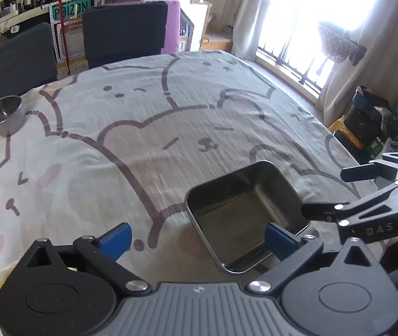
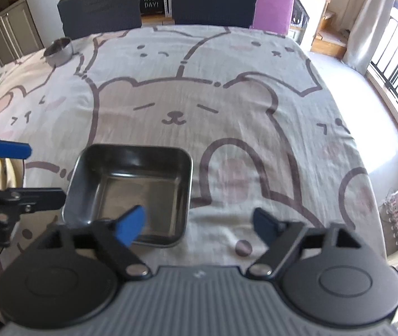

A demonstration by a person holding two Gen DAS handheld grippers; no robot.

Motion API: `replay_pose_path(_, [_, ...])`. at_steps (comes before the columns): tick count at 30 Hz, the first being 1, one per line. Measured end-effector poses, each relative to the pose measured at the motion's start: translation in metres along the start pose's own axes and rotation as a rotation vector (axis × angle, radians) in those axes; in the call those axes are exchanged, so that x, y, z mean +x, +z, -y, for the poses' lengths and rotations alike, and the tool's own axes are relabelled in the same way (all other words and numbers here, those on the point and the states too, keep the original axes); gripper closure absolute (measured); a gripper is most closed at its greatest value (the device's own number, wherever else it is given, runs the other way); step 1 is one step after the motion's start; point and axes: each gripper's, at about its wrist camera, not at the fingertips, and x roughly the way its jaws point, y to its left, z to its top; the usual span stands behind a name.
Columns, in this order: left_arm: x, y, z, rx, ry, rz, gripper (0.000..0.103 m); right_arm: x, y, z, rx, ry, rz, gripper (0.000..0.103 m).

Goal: Organize plates and bowls
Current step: 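Lower the smaller tray into the first tray and open both grippers, then move both grippers to the round steel bowl and close the right gripper on its rim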

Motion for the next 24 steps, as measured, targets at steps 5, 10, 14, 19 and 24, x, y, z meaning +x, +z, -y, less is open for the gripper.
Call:
replay_pose_path(5, [-0.018,-0.003,-0.013,-0.024,0.01,0.036,0.0,-0.009,-0.001,-0.004,0.001,0.027,0.031,0.0])
replay_pose_path(10, [-0.039,-0.005,-0.034,-0.053,0.031,0.1,0.0,-0.016,0.007,-0.015,0.016,0.034,0.089,0.0])
replay_pose_path(14, [-0.057,-0.006,-0.059,-0.08,0.075,0.148,0.0,-0.018,0.017,-0.026,0.028,0.037,0.126,0.0])
replay_pose_path(19, [-0.077,-0.008,-0.099,-0.154,0.129,0.192,0.0,-0.015,0.037,-0.052,0.021,0.071,0.167,0.0])
replay_pose_path(24, [-0.092,-0.012,-0.141,-0.226,0.193,0.23,0.0,-0.008,0.058,-0.089,-0.002,0.121,0.2,0.0])
